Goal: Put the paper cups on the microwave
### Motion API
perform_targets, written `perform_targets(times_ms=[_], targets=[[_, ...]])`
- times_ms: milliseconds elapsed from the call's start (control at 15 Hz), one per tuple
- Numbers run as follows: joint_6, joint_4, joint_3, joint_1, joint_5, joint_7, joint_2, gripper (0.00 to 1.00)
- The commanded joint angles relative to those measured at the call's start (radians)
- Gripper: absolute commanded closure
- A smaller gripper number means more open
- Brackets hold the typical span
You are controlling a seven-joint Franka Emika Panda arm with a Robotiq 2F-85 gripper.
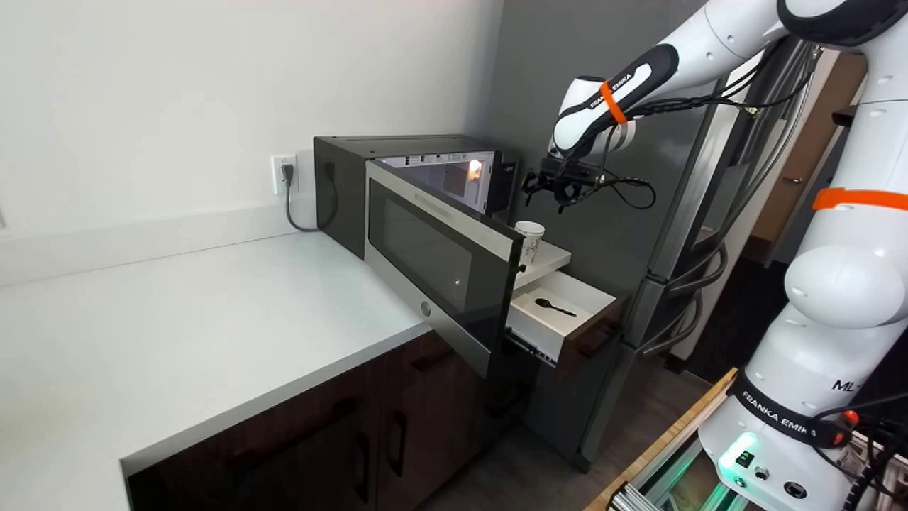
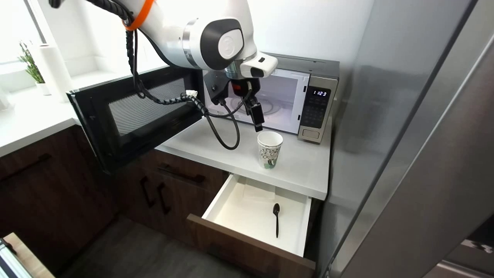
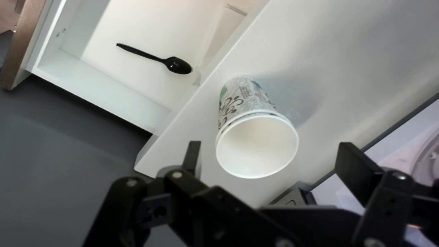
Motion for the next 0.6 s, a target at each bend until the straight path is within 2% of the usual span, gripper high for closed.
perform_targets(times_ms=[0, 400, 533], targets=[[-0.040, 0.053, -0.058, 0.019, -0.073, 0.128, 0.059, 0.00], [-0.068, 0.120, -0.089, 0.014, -0.009, 0.151, 0.145, 0.02], [-0.065, 0.139, -0.093, 0.011, 0.008, 0.150, 0.173, 0.19]])
